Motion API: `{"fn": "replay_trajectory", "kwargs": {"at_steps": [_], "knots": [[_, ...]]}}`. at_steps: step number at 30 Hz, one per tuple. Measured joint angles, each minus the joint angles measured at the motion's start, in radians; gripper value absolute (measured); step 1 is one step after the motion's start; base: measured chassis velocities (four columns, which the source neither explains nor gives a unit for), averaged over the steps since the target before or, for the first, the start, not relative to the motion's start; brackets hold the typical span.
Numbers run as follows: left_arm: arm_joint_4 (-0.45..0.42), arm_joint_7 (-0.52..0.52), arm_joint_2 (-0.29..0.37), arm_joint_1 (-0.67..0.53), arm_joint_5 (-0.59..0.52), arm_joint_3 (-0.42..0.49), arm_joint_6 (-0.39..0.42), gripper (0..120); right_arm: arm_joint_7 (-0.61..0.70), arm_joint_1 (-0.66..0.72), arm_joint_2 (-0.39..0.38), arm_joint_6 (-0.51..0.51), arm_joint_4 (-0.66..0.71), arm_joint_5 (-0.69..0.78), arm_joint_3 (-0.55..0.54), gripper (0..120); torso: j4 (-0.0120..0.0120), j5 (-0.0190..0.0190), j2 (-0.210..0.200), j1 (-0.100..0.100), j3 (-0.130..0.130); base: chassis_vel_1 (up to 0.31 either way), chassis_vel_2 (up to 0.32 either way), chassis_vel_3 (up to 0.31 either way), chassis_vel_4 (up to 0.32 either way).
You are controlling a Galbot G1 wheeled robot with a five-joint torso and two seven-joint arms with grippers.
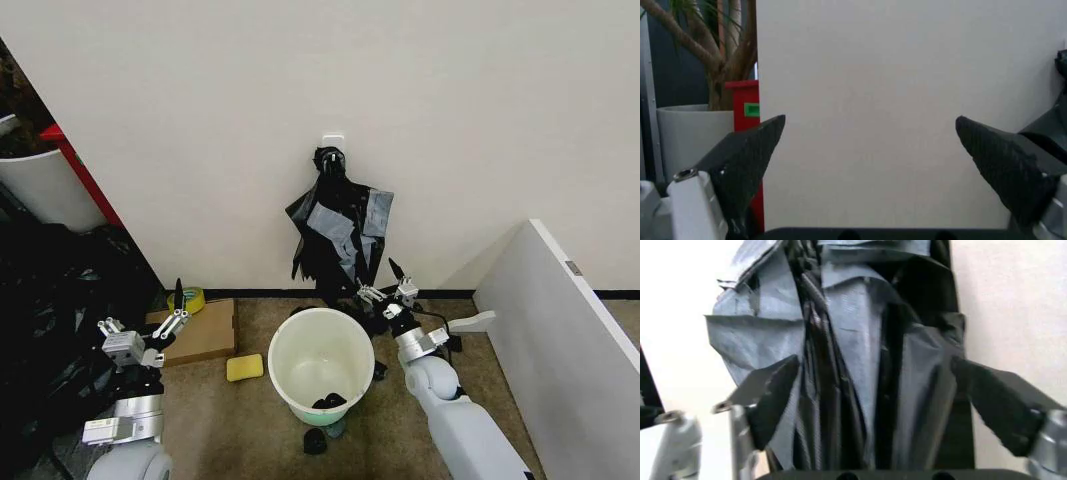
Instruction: Place the garbage bag over the trash bin.
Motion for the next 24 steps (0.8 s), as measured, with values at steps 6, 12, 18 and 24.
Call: {"fn": "replay_trajectory", "kwargs": {"at_steps": [6,12,18,24], "knots": [[-0.002,0.0,-0.003,0.002,0.003,0.0,-0.001,100,-0.004,0.031,0.026,0.013,-0.038,-0.056,0.004,64,0.0002,0.0001,0.0,0.0,0.0,0.0,0.0,0.0,0.0],[-0.008,-0.001,-0.005,0.006,0.004,-0.004,-0.001,100,0.021,0.028,0.031,0.022,-0.032,-0.137,0.01,36,0.0001,0.0,0.0,0.0,0.0,0.0,0.0,0.0,0.0],[-0.013,-0.001,-0.007,0.004,0.006,-0.001,-0.001,100,0.077,0.009,0.022,0.006,0.006,-0.174,0.011,15,0.0,0.0001,0.0,0.0,0.0,0.0,0.0,0.0,0.0],[-0.02,-0.001,0.001,-0.003,0.005,0.003,0.0,100,0.125,-0.015,0.005,-0.014,0.068,-0.176,0.009,0,0.0001,0.0,0.0,0.0,0.0,0.0,0.0,0.0,0.0]]}}
